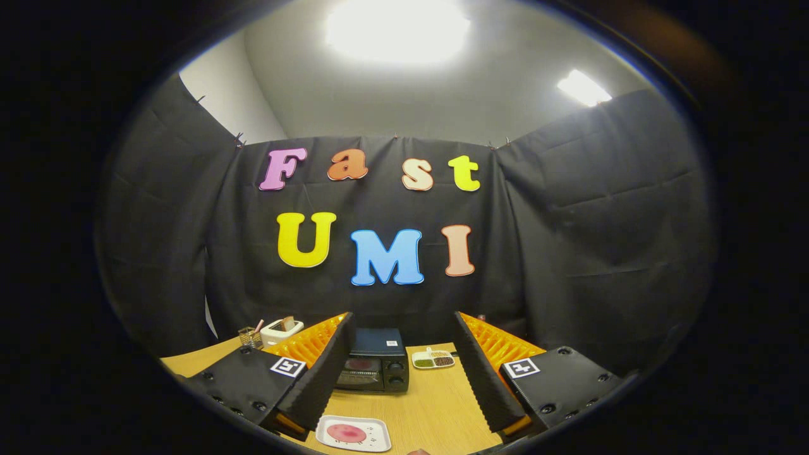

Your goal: Open the toaster oven, put the food inside, and close the toaster oven door.

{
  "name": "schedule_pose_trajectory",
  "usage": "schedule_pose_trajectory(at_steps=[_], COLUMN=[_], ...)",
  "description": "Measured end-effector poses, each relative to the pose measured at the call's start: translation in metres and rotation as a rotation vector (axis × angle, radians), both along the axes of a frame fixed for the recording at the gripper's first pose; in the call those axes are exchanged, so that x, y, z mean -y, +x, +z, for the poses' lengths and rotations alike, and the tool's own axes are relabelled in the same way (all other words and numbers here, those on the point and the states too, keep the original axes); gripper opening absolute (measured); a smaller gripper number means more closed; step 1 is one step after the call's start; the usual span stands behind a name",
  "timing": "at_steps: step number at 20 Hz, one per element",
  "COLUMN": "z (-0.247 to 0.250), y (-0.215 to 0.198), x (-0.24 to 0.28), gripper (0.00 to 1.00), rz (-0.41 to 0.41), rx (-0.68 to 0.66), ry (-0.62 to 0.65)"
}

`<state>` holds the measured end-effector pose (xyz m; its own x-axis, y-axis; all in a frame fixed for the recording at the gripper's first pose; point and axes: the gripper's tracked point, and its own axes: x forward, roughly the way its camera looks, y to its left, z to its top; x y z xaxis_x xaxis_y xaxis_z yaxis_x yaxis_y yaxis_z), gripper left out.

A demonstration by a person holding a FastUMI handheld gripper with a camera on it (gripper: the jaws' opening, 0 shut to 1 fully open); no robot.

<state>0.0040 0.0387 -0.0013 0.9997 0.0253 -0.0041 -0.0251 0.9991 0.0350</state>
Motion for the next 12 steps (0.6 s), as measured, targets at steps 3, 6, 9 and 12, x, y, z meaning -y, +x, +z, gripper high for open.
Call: schedule_pose_trajectory(at_steps=[3,6,9,12], z=[-0.005,-0.011,-0.025,-0.043], y=[0.013,0.037,0.063,0.091], x=[-0.018,-0.039,-0.064,-0.084], gripper=[0.98,0.98,0.98,0.98], rz=[0.024,0.055,0.101,0.135], rx=[-0.014,-0.016,-0.030,-0.055], ry=[0.021,0.037,0.063,0.082])
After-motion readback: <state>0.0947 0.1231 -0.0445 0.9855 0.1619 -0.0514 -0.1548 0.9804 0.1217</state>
